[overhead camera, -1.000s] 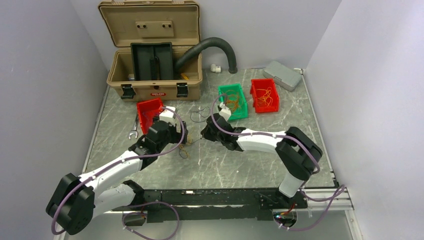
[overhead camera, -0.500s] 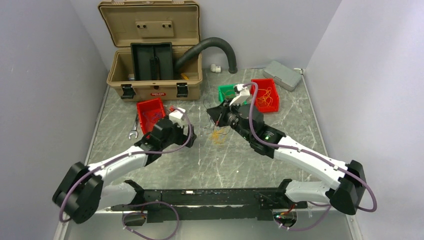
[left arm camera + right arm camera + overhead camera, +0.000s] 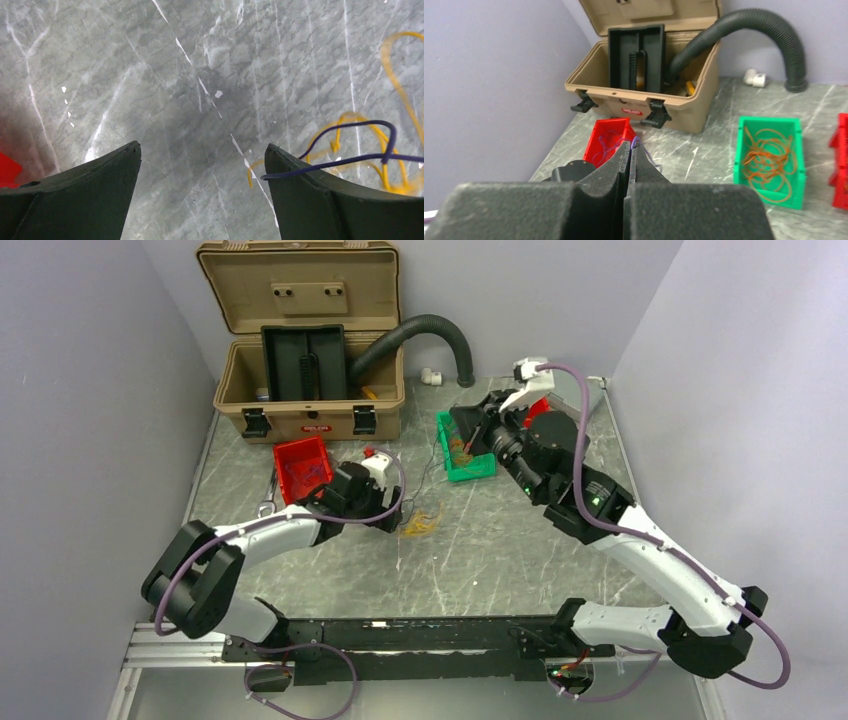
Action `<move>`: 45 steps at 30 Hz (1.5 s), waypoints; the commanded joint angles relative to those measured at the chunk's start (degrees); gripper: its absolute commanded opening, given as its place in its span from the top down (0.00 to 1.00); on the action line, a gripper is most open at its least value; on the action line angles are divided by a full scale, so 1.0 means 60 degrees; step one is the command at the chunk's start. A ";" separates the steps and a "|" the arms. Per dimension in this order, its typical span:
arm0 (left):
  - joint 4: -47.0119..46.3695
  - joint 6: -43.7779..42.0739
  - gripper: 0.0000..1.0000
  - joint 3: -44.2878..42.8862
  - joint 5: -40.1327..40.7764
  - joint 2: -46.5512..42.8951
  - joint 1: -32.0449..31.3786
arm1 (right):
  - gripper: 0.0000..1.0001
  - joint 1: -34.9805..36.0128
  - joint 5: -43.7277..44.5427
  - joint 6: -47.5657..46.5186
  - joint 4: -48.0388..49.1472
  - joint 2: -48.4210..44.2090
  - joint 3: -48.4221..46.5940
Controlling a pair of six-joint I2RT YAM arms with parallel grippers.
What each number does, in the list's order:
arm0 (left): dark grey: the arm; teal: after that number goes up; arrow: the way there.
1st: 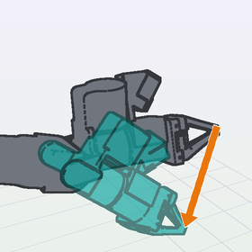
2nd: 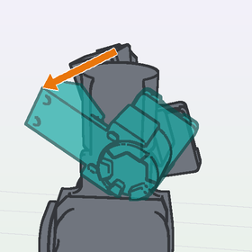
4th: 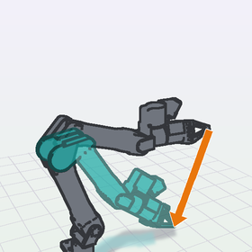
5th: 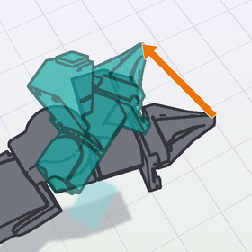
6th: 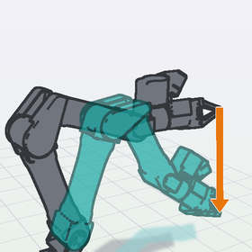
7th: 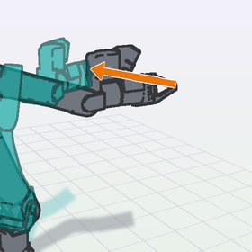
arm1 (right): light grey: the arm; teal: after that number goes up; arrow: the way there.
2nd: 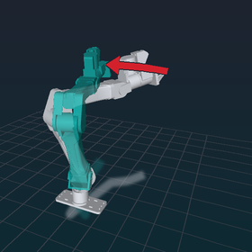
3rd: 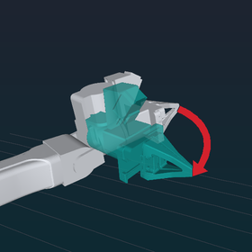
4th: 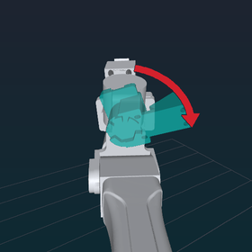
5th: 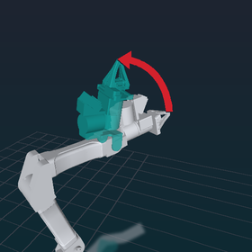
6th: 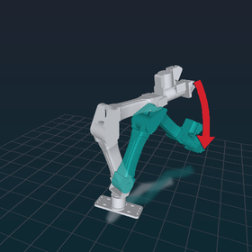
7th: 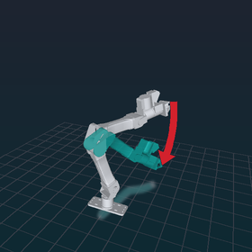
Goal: Untangle the cables
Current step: Untie the cable.
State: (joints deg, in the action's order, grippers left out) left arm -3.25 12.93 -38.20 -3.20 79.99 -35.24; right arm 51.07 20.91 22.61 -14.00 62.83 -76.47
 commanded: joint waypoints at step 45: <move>0.4494 0.2720 0.00 -0.0921 0.3246 -0.6376 0.0834 | 1.00 -0.0666 -0.5247 -0.2689 -0.3593 0.4619 -0.7767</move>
State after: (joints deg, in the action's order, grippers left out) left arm 11.97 23.57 -37.43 10.39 44.62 -33.87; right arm 46.35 -3.66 7.44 -38.37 87.29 -119.00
